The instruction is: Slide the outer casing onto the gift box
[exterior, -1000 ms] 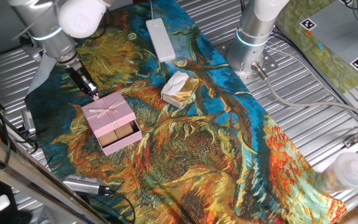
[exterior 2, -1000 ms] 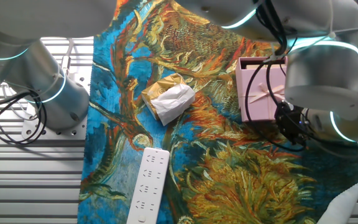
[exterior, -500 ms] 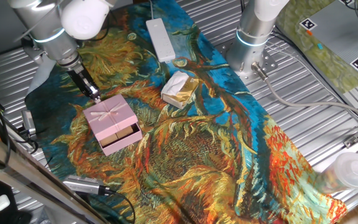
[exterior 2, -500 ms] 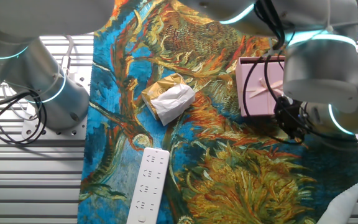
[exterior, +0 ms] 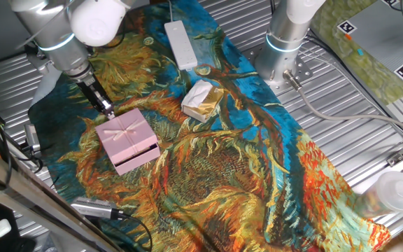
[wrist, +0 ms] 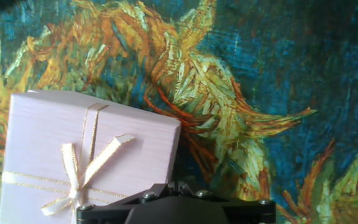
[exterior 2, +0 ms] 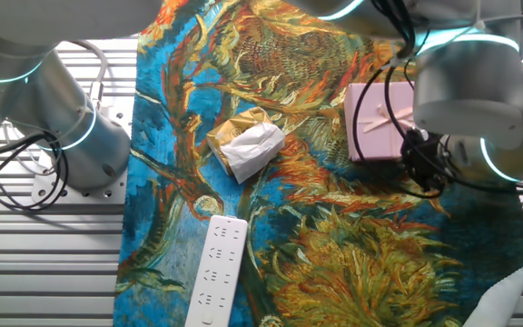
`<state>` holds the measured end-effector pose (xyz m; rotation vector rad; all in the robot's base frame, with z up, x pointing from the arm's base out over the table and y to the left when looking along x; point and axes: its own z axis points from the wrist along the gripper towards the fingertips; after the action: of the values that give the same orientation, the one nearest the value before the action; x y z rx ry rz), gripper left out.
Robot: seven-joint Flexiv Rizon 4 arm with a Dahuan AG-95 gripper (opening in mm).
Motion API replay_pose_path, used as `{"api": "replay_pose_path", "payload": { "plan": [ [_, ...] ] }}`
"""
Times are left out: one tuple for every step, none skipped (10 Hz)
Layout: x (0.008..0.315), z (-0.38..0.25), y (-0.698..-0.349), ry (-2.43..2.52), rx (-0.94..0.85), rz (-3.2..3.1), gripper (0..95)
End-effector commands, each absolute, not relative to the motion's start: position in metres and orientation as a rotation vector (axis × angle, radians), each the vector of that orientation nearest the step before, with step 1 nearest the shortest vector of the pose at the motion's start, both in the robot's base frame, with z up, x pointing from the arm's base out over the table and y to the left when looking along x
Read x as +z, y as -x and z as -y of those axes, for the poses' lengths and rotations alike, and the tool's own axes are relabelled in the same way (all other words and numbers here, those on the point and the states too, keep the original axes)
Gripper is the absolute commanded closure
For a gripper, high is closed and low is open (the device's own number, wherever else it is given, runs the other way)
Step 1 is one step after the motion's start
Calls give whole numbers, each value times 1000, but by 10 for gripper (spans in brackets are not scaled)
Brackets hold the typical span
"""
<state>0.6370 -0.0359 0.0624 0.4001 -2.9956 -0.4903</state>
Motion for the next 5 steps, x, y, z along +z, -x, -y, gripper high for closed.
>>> {"api": "replay_pose_path", "payload": {
  "plan": [
    [63, 31, -637, -384, -494, 2997, 950],
    [64, 28, -637, -378, -495, 2997, 950],
    [65, 26, -637, -370, -500, 2998, 950],
    [67, 20, -636, -358, -499, 2999, 950],
    [68, 17, -636, -349, -500, 2999, 950]
  ]
}}
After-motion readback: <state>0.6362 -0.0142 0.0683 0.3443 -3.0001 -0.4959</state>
